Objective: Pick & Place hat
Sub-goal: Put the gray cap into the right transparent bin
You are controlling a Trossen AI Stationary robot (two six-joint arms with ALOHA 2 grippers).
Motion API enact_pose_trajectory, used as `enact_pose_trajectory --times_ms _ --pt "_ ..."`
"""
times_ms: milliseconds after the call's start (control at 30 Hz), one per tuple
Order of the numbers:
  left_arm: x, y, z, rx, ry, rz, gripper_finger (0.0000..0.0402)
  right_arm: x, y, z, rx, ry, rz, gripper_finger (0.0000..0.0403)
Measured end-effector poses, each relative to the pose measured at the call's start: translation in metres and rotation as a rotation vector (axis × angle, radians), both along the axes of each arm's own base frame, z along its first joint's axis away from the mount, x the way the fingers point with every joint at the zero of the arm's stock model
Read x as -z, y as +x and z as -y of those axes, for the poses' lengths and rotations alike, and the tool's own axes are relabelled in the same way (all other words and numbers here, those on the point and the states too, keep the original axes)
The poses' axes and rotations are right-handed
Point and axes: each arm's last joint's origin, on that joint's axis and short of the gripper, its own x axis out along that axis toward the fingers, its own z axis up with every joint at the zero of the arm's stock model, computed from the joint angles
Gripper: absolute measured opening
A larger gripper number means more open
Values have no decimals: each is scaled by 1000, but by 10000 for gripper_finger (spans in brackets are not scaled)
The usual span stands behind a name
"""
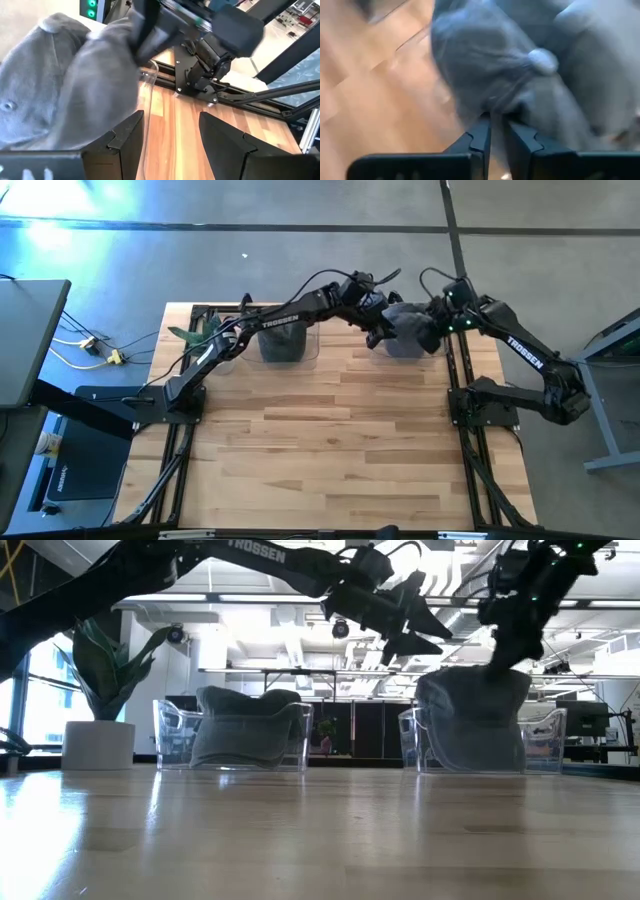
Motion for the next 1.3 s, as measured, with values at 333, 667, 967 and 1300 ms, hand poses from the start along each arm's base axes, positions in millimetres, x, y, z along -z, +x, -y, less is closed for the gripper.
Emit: enact_pose_trajectory --times_ms 333,667,967,1300 --pt "14 12 -1 -96 128 11 185 -8 3 10 61 -160 8 18" --pt "40 19 -3 -98 90 -37 185 -48 -16 -24 109 -40 79 18" --pt "36 18 -4 -131 91 -34 185 -4 -21 -21 237 80 -203 4" --pt "34 18 -9 -248 216 -34 185 8 -11 -2 361 -41 -84 2"
